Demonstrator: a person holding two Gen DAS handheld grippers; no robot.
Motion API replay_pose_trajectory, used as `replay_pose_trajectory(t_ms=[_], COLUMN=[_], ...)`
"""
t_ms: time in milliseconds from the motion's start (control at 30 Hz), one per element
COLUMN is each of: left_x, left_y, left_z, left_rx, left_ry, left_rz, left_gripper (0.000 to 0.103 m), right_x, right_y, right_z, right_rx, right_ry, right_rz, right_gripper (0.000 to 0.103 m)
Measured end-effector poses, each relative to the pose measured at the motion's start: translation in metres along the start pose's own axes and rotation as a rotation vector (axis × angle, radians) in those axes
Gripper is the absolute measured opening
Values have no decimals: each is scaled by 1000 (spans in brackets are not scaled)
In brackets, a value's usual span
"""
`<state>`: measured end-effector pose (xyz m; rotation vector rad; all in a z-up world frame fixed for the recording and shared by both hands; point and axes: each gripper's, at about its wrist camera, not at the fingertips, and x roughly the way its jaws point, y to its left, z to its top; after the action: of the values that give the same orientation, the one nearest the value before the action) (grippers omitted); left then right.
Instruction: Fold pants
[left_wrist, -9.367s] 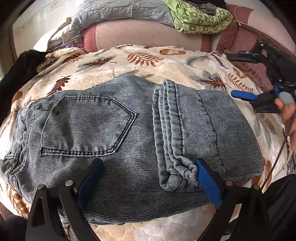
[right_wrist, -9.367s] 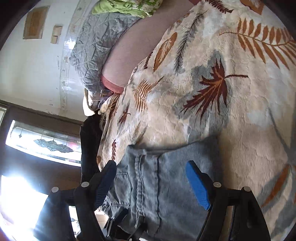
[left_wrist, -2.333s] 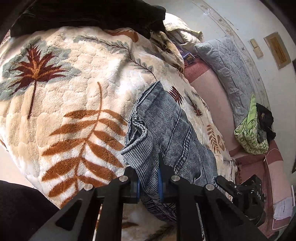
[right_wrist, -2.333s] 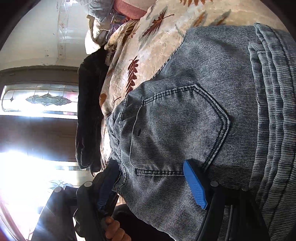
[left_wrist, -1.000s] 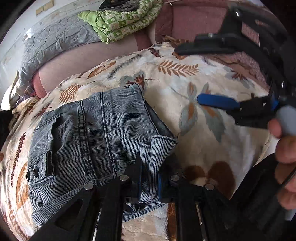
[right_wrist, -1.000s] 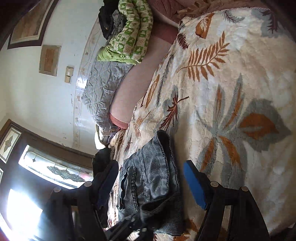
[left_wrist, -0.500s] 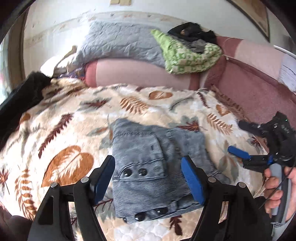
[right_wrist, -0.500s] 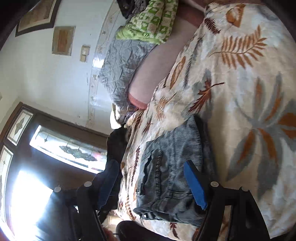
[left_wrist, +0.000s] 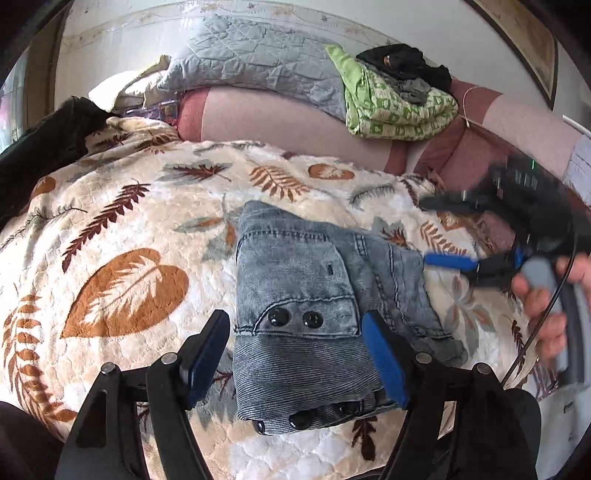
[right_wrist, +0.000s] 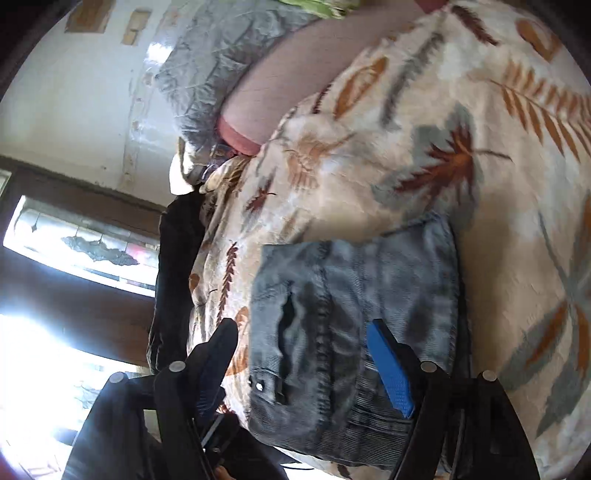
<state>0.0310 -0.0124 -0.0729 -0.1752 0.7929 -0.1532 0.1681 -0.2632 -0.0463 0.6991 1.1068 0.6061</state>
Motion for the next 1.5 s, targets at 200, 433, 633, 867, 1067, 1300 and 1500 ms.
replay_pose_trajectory(t_ms=[200,433,633,867,1067,1300,1500], left_x=[35,37,39,43,31,-21,56], left_y=[-4,-4,-4,-4,8,28,20], left_z=[-16,-17,-18,-19,-14,18,1], left_rx=[37,40,46,45,-22,-121,-52], left_ry=[112,102,95,86,73,-107,214], left_rz=[25,24,18,21,-46,-41,-9], left_gripper=[76,76,77,78,79,79,80], right_x=[103,226,256,247,167,109,101], right_y=[110,112,113,106,114,67,-4], right_z=[48,69,53,49,62,36,28], right_rx=[-451,-589,-683,-733,-572,-245,-27], right_ry=[226,487,604,458,196,181,120], right_rz=[-319,-579,-647,-665,-527,-198,-178], right_gripper=[76,66,9,9,28,65,39])
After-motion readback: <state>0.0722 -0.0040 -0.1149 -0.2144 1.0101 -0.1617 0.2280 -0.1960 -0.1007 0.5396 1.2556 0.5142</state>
